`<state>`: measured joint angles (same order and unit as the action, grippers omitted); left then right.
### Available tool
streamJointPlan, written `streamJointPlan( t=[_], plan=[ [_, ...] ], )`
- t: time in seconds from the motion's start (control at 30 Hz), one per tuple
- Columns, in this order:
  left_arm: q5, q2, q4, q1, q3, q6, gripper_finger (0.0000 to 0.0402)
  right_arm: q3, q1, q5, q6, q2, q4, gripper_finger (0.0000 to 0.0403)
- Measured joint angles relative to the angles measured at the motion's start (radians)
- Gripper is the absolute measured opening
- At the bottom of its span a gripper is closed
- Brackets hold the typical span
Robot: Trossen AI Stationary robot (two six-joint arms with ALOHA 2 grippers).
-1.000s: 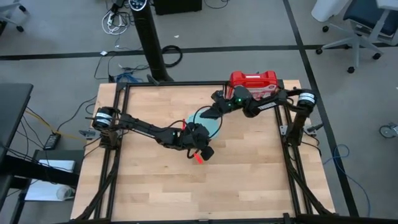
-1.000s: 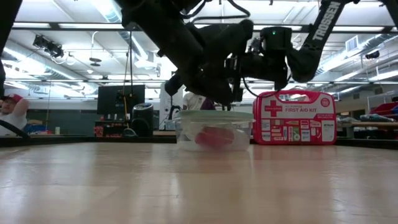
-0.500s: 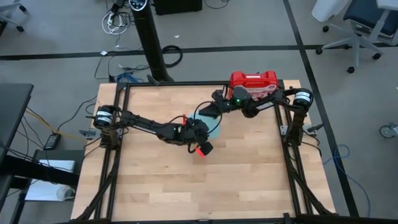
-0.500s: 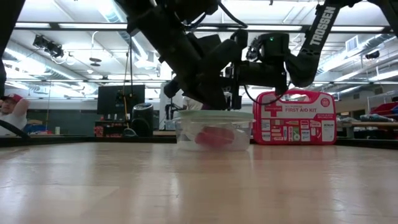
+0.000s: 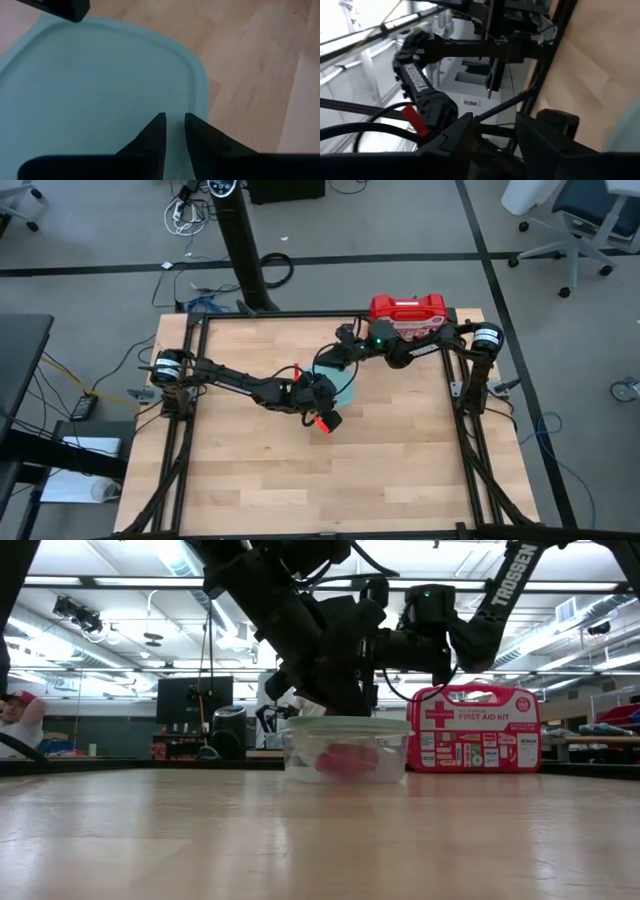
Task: Roll bandage
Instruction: Close the plastic container
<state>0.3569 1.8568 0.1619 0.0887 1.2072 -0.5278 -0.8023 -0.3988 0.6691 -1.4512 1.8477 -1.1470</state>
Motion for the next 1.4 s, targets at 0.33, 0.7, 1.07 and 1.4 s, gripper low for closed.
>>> streamJointPlan(
  t=[0.33, 0.7, 1.07, 1.4],
  plan=[
    [0.085, 0.001, -0.044, 0.035, 0.000, 0.112, 0.0076, -0.007, -0.001, 0.043, 0.069, 0.000, 0.107, 0.0149],
    [0.218, 0.001, -0.086, 0.072, 0.000, 0.235, 0.0076, -0.007, -0.037, 0.143, -0.036, -0.001, -0.046, 0.0149],
    [0.279, 0.001, -0.118, 0.115, 0.000, 0.403, 0.0076, -0.027, -0.037, 0.242, -0.005, -0.001, 0.013, 0.0149],
    [0.121, 0.005, -0.100, 0.043, 0.000, 0.375, 0.0076, -0.027, -0.042, 0.274, 0.058, 0.000, 0.112, 0.0149]
  ],
)
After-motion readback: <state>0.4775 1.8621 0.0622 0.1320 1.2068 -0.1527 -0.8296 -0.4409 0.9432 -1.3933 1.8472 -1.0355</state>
